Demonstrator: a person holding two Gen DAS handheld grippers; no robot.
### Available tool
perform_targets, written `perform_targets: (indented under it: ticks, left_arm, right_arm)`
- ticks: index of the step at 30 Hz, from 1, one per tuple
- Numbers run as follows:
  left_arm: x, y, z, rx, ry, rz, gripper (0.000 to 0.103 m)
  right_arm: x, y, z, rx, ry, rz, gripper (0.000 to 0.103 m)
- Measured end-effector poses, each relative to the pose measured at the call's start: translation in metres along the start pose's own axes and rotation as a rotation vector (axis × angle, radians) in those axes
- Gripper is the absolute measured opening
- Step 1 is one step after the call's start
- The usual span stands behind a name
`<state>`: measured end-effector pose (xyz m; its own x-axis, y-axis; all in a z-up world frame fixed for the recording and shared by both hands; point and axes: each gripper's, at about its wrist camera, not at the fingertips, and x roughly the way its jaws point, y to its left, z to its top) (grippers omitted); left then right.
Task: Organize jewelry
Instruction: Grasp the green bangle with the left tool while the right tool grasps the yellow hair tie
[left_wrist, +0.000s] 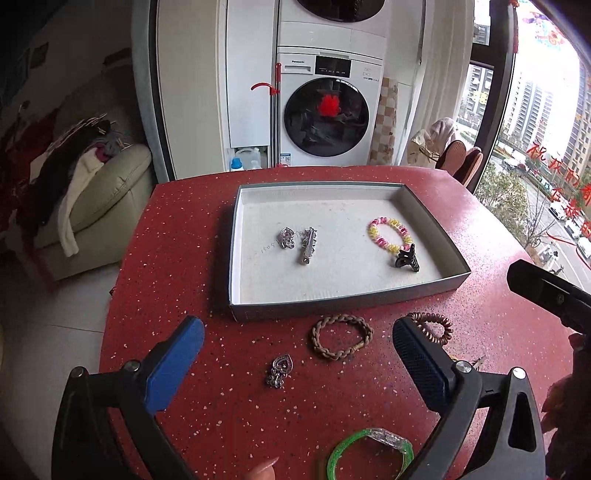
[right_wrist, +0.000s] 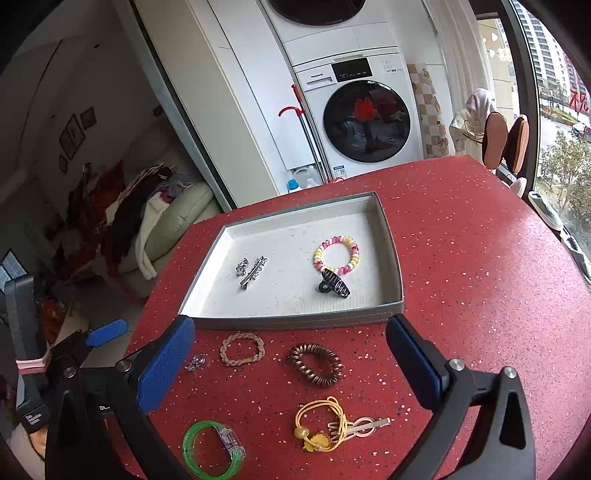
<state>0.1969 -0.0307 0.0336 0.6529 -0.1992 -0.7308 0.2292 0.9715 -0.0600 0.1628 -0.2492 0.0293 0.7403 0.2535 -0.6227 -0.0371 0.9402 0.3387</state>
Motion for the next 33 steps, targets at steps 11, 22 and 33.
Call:
perform_targets:
  ticks: [11, 22, 33]
  left_arm:
    - [-0.016, 0.008, -0.047, -0.036, 0.047, 0.032, 0.103]
    - [-0.018, 0.016, -0.088, -0.099, 0.123, 0.016, 0.103]
    - [-0.007, 0.003, -0.106, -0.082, 0.172, 0.018, 0.103]
  right_arm:
    - [-0.020, -0.006, -0.028, -0.003, 0.091, -0.039, 0.103]
    - [-0.022, -0.030, -0.072, 0.008, 0.200, -0.093, 0.103]
    - [-0.013, -0.039, -0.090, 0.006, 0.260, -0.153, 0.103]
